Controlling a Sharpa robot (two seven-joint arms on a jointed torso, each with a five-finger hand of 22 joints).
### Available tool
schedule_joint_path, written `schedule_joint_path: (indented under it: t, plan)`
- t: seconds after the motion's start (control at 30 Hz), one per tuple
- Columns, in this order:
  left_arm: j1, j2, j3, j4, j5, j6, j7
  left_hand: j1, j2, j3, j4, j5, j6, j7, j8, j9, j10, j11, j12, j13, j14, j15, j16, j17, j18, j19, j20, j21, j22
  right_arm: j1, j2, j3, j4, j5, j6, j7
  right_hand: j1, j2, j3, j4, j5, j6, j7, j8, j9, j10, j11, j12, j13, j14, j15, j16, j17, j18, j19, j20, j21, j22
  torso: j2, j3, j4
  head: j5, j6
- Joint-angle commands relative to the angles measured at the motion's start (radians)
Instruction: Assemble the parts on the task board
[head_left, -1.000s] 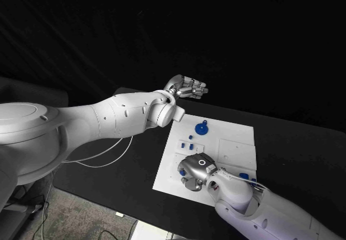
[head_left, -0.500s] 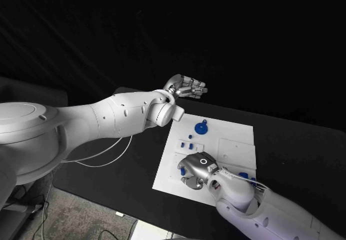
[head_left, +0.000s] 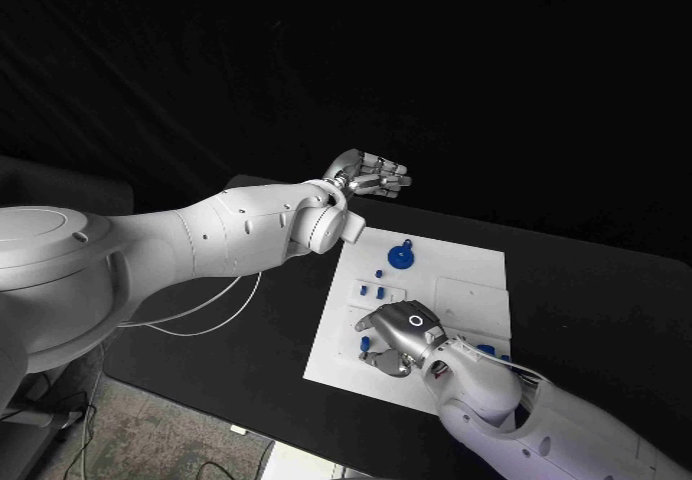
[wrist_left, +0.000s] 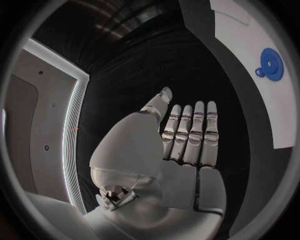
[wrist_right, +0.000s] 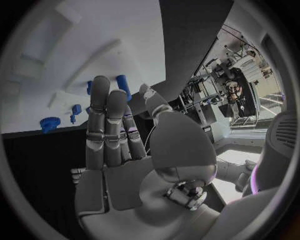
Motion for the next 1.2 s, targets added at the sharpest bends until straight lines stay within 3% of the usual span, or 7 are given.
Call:
schedule_joint_path:
  t: [0.03, 0.2, 0.37, 0.67, 0.8, 0.93, 1.2]
  plan:
    - [0.000, -0.003, 0.000, 0.002, -0.003, 0.012, 0.006, -0.001, 0.011, -0.007, 0.000, -0.003, 0.000, 0.001, 0.005, 0.001, -0.008, 0.000, 0.006, 0.000, -0.008, 0.001, -0.004, -0.001, 0.010, -0.002, 0.006, 0.000, -0.001, 0.000, -0.029, 0.013, 0.033, 0.073, -0.063, 0.027, 0.017, -0.003, -0.030, 0.020, -0.005, -0.009, 0.002, -0.003, -0.001, 0.001, -0.004, -0.001, -0.001, 0.003, 0.005, 0.001, -0.001, 0.010, 0.040, 0.005, 0.007, -0.009, -0.001, 0.0001, -0.0034, -0.004, 0.003]
    - [0.000, -0.009, 0.000, 0.004, -0.003, 0.011, 0.006, -0.001, 0.011, -0.007, 0.000, -0.003, 0.000, 0.001, 0.005, 0.001, -0.008, 0.000, 0.006, 0.000, -0.008, 0.001, -0.004, -0.001, 0.010, -0.002, 0.006, 0.000, -0.001, 0.000, -0.094, 0.049, 0.094, 0.155, -0.078, 0.034, 0.025, -0.006, -0.054, 0.046, -0.003, -0.010, 0.001, -0.003, -0.001, 0.011, -0.006, -0.001, -0.001, 0.002, 0.004, 0.000, -0.001, 0.008, 0.039, 0.004, 0.010, -0.022, -0.001, 0.0011, -0.0032, -0.023, 0.012]
    - [0.000, -0.016, 0.000, 0.008, -0.003, 0.012, 0.007, -0.002, 0.010, -0.007, 0.001, -0.003, -0.001, 0.001, 0.004, 0.001, -0.006, -0.001, 0.007, 0.000, -0.007, 0.001, -0.004, -0.001, 0.011, -0.001, 0.006, 0.000, -0.001, 0.000, -0.165, 0.089, 0.143, 0.243, -0.070, 0.025, 0.000, 0.032, -0.037, 0.020, 0.000, 0.014, 0.006, -0.003, 0.000, 0.148, -0.034, 0.000, 0.001, 0.005, -0.013, 0.001, 0.002, -0.005, 0.039, -0.012, 0.019, -0.021, -0.002, 0.0019, -0.0054, -0.041, 0.019]
    - [-0.001, -0.047, -0.001, 0.024, -0.003, 0.021, 0.021, -0.007, 0.012, -0.008, 0.005, -0.003, -0.003, 0.001, 0.004, 0.001, 0.005, -0.004, 0.007, 0.000, 0.004, -0.003, -0.003, 0.000, 0.009, 0.000, 0.004, 0.001, -0.001, 0.004, -0.337, 0.169, 0.191, 0.543, 0.011, -0.064, -0.041, 0.048, -0.035, 0.009, -0.015, 0.083, -0.035, -0.002, 0.003, 0.396, -0.122, 0.152, 0.139, 0.009, -0.070, 0.011, 0.032, -0.064, 0.038, -0.071, 0.051, 0.001, -0.006, 0.0060, -0.0149, -0.119, 0.043]
    - [-0.005, -0.064, -0.001, 0.036, 0.000, 0.031, 0.032, -0.014, 0.010, -0.011, 0.009, -0.004, -0.008, 0.001, 0.004, 0.001, 0.024, -0.009, 0.007, -0.001, 0.014, -0.006, -0.004, 0.000, 0.006, 0.001, 0.001, 0.001, -0.001, 0.016, -0.396, 0.182, 0.172, 0.677, 0.089, -0.145, -0.080, 0.065, -0.073, 0.090, -0.022, 0.106, -0.050, -0.003, 0.014, 0.218, -0.138, 0.617, 0.690, -0.001, -0.078, 0.078, 0.111, -0.073, 0.031, -0.085, 0.109, 0.047, -0.010, 0.0085, -0.0206, -0.157, 0.048]
    - [-0.012, -0.083, -0.001, 0.055, 0.005, 0.045, 0.047, -0.021, 0.011, -0.010, 0.015, -0.004, -0.010, -0.001, 0.004, 0.001, 0.061, -0.019, 0.009, 0.000, 0.022, -0.010, -0.003, 0.000, 0.001, 0.001, -0.002, 0.000, -0.002, 0.024, -0.438, 0.187, 0.156, 0.780, 0.162, -0.242, -0.104, 0.069, -0.059, 0.139, -0.031, 0.112, -0.053, -0.002, 0.034, 0.273, -0.139, 0.901, 1.014, -0.004, -0.077, 0.170, 0.234, -0.069, 0.034, -0.083, 0.191, 0.126, -0.014, 0.0099, -0.0260, -0.185, 0.048]
    - [-0.025, -0.115, -0.002, 0.101, 0.010, 0.079, 0.066, -0.057, -0.008, -0.032, 0.045, 0.033, -0.012, -0.007, 0.005, 0.001, 0.139, -0.043, 0.004, 0.000, 0.082, -0.031, 0.001, 0.001, -0.012, 0.023, -0.021, 0.010, 0.001, 0.028, -0.477, 0.190, 0.151, 0.897, 0.309, -0.457, -0.142, 0.080, -0.051, 0.173, -0.036, 0.099, -0.053, -0.001, 0.079, 0.319, -0.133, 1.029, 1.232, 0.000, -0.072, 0.222, 0.397, -0.064, 0.030, -0.076, 0.303, 0.264, -0.019, 0.0125, -0.0295, -0.224, 0.040]
